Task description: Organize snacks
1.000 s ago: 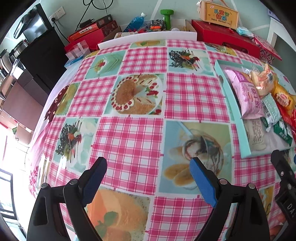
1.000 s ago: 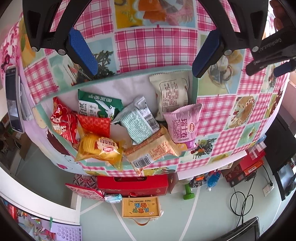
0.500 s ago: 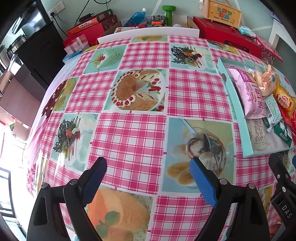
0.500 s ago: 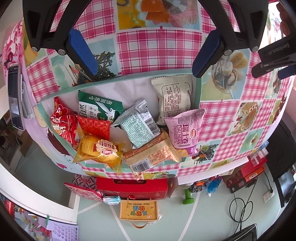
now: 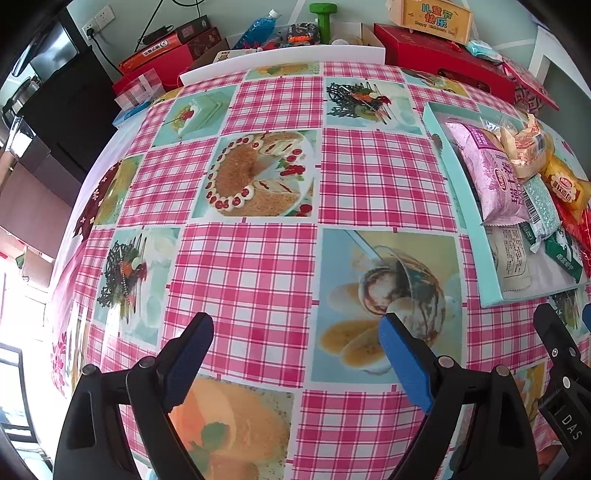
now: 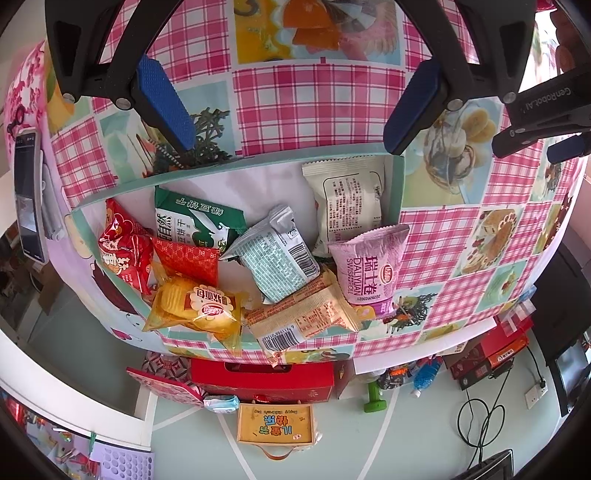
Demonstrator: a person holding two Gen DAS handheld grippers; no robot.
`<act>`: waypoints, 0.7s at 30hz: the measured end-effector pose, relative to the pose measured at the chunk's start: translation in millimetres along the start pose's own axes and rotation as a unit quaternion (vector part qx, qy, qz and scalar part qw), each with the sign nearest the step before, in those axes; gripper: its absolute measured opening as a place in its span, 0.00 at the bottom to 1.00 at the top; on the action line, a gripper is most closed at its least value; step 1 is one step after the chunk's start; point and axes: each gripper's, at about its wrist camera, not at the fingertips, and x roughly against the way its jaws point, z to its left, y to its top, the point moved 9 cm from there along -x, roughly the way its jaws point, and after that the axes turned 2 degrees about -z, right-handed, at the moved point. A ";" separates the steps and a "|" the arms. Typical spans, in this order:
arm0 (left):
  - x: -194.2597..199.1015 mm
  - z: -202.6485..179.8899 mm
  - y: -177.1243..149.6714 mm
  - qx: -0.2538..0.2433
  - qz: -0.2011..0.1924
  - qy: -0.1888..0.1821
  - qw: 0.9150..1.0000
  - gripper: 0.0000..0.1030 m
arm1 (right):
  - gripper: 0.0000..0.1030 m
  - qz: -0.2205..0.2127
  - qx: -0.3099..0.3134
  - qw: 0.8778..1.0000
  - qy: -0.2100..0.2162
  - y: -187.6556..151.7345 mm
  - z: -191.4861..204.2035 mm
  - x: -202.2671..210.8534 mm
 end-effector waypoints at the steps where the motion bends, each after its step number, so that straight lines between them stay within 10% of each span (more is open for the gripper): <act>1: 0.0 0.5 0.1 0.000 0.000 0.000 1.000 0.88 | 1.00 0.000 0.000 1.000 0.001 -0.2 0.2 0.3; 21: -4.0 1.2 -1.1 0.000 0.006 0.003 1.000 0.88 | 1.00 0.004 -0.009 1.000 0.010 -1.2 -2.4 0.4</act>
